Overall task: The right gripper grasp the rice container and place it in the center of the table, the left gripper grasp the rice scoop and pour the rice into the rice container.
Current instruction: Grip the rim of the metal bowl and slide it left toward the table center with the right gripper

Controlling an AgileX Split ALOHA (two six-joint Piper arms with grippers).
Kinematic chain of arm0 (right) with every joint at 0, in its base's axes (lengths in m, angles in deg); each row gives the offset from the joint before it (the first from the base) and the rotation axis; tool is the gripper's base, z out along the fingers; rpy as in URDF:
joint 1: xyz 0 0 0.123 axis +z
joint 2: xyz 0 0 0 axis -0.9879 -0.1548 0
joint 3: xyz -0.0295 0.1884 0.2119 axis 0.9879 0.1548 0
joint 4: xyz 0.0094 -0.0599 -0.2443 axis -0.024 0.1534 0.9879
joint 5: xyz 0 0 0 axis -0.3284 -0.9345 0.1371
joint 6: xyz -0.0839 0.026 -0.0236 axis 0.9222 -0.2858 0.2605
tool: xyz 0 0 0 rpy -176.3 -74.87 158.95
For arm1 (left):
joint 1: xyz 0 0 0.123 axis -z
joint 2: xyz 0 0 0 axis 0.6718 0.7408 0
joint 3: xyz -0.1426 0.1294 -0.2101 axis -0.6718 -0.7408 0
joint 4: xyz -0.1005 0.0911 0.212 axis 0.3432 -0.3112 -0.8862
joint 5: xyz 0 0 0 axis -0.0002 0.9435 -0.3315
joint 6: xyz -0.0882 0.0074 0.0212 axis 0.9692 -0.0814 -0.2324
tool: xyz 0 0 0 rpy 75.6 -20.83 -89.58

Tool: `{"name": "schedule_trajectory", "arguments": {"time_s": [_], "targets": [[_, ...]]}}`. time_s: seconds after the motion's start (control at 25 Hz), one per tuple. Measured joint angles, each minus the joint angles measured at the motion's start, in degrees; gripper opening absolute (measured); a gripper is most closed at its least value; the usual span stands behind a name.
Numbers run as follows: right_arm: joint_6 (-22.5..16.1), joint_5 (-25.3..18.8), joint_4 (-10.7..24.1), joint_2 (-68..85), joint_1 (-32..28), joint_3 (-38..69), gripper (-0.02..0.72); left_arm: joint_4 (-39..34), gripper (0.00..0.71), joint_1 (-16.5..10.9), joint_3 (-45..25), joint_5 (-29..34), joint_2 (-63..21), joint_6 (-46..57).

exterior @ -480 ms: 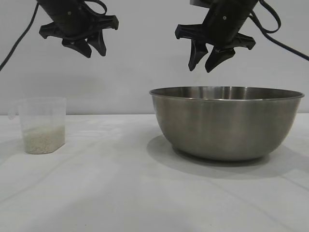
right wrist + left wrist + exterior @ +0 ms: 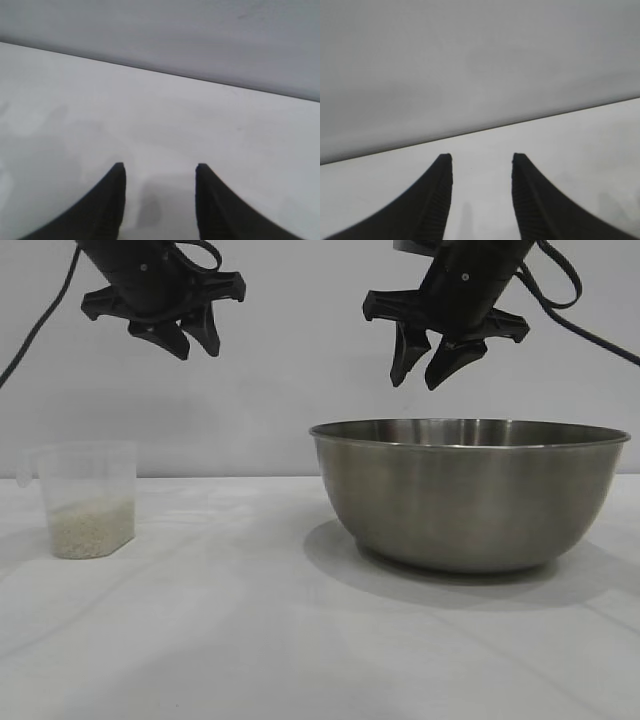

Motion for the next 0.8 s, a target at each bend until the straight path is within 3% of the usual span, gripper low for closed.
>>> {"name": "schedule_trajectory", "arguments": {"time_s": [0.16,0.52,0.8], "targets": [[0.0,-5.4,1.6,3.4,-0.6,0.0,0.295,-0.1,0.234,0.0,0.0,1.9,0.0,-0.2],[-0.1,-30.9,2.9,9.0,-8.0,0.0,0.295,-0.1,0.234,0.0,0.0,2.9,0.0,-0.4],[-0.1,-44.5,4.5,9.1,-8.4,0.0,0.295,-0.1,0.234,0.0,0.0,2.9,0.0,-0.4]]}}
